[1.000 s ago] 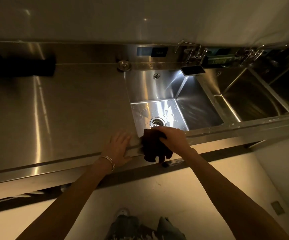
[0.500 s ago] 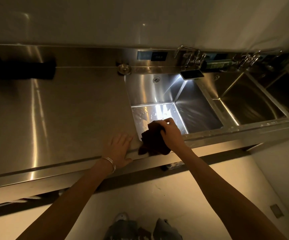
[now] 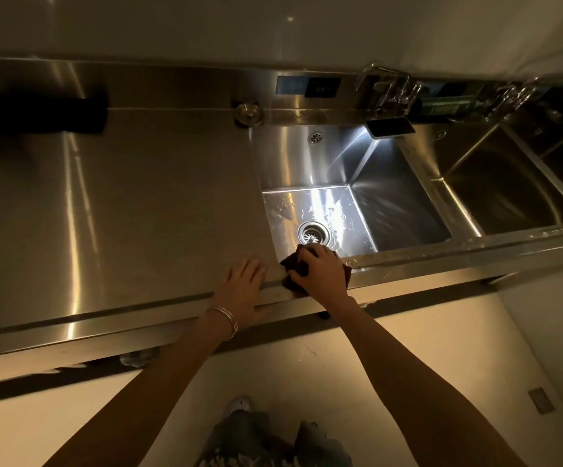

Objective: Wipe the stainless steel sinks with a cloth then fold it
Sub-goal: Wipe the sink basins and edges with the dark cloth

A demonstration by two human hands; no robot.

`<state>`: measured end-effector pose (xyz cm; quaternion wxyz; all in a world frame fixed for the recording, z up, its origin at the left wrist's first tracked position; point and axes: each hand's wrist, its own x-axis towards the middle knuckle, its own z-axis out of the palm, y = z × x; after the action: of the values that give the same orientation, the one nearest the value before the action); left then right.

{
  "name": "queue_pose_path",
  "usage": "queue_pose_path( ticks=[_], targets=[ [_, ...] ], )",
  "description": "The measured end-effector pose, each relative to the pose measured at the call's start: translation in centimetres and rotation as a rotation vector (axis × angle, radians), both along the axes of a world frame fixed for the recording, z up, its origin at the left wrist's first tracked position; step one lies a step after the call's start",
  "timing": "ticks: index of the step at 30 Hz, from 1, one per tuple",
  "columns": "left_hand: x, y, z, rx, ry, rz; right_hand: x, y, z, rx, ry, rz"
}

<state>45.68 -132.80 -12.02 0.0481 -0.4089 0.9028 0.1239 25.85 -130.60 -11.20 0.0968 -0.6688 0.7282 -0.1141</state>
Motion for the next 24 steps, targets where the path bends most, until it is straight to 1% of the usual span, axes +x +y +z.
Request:
queue_pose_path(
  ticks=[3, 5, 7, 9, 12, 15, 19, 22, 24],
  targets=[
    [-1.0, 0.0, 0.0, 0.025, 0.043, 0.002, -1.8, 1.2, 0.0, -0.065, -0.088, -0.015],
    [-2.0, 0.0, 0.1, 0.05, 0.025, -0.016, -4.0, 1.8, 0.2, -0.043, -0.114, -0.099],
    [-2.9, 0.1, 0.0, 0.054, 0.023, -0.029, -6.8, 2.3, 0.3, -0.008, -0.108, -0.217],
    [-3.5, -0.1, -0.4, 0.018, 0.017, -0.024, -9.6, 2.6, 0.4, 0.02, -0.097, -0.311],
    [-3.9, -0.2, -0.5, 0.034, 0.026, -0.014, -11.6, 3.0, 0.4, 0.029, -0.104, -0.359],
    [-4.5, -0.2, -0.4, 0.065, 0.09, 0.011, -10.0, 2.9, 0.0, 0.022, -0.08, -0.282],
    [-5.8, -0.2, -0.4, 0.068, 0.088, 0.039, -6.9, 2.2, -0.2, -0.044, 0.015, -0.103],
    [-7.8, 0.0, -0.4, 0.07, 0.106, 0.046, -8.9, 2.4, -0.2, -0.081, 0.007, -0.037],
    [-9.6, 0.2, -0.2, 0.081, 0.08, 0.053, -11.9, 2.9, -0.1, -0.069, 0.017, -0.058]
  ],
)
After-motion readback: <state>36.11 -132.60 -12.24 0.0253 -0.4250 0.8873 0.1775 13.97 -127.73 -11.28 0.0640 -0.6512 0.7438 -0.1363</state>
